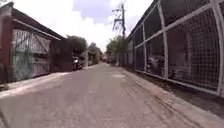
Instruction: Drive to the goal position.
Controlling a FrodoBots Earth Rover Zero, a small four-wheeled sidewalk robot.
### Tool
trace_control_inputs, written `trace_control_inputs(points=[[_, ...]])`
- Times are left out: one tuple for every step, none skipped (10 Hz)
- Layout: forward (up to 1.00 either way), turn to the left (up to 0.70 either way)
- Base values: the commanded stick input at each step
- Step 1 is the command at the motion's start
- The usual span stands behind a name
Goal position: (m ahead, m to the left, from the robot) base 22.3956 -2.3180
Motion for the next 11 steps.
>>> trace_control_inputs(points=[[0.7,0.0],[0.7,0.0],[0.7,0.0],[0.7,0.0],[0.79,0.0],[0.85,0.0],[0.85,0.0],[0.85,0.0],[0.85,0.0],[0.85,0.0],[0.85,0.0]])
